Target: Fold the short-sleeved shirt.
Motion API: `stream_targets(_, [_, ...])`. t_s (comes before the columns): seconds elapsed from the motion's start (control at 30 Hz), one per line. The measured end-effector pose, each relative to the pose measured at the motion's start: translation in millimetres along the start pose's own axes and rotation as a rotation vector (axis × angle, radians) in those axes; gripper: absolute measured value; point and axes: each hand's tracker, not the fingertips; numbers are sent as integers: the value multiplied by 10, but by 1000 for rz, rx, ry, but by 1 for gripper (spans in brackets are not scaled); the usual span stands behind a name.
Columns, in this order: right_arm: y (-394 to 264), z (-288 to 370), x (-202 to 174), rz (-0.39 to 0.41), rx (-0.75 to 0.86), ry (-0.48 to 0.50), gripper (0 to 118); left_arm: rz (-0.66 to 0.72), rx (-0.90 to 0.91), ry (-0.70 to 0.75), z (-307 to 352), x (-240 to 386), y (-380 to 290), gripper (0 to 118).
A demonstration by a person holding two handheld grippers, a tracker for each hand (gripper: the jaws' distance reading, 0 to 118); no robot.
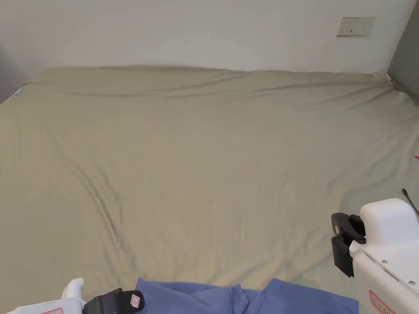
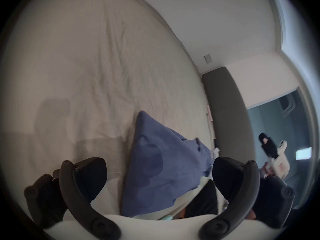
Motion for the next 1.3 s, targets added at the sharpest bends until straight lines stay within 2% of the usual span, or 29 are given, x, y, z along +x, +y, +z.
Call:
stream_targets(0.1, [-2, 4, -10, 10, -5, 4, 2, 87, -89, -91, -322, -96, -51, 117])
stream_targets(0.2, [6, 8, -7, 10, -5, 3, 2, 132, -75, -159, -524, -17, -76, 114])
stream_targets(0.23, [12, 12, -3, 9, -5, 1, 2, 135, -80, -131, -558, 20, -52, 102])
stream_targets(0.27, [17, 16, 0, 9, -3, 1, 2, 126, -79, -45, -568, 58, -50, 68])
stream_targets(0.3, [25, 21, 2, 8, -2, 1, 2, 59, -88, 122, -611, 92, -22, 24])
stream_targets(0.33, [31, 23, 2, 8, 0, 0, 2, -5, -98, 216, -634, 107, -20, 23])
stream_targets(0.37, [36, 23, 2, 8, 1, 0, 2, -21, -104, 100, -608, 155, -14, 23])
stream_targets(0.4, [40, 25, 1, 8, 2, 0, 2, -54, -75, 126, -554, 244, -20, 23])
stream_targets(0.47, [36, 27, -5, 10, 5, 2, 2, -203, -68, 275, -546, 455, -49, 23])
stream_targets(0.53, [12, -12, -25, 17, 2, 1, 2, -314, -55, 296, -507, 606, -105, 23])
stream_targets(0.7, [-3, -34, -48, 14, -10, 6, 2, -312, 14, 307, -260, 810, -47, 23])
stream_targets(0.83, [33, -8, -53, 23, 1, 4, 2, -433, 91, 435, 145, 973, 81, 23])
stream_targets(0.9, [52, 6, -46, 17, 9, 7, 2, -449, 127, 527, 401, 998, 168, 23])
stream_targets(1.07, [64, 6, -74, 8, 20, 15, 2, -444, 177, 884, 864, 1088, 368, 23])
stream_targets(1.17, [62, -19, -135, 8, 18, 27, 2, -426, 182, 867, 888, 1213, 376, 23])
stream_targets(1.3, [51, 2, -207, 21, 17, 49, 2, -383, 145, 689, 625, 1487, 250, 23])
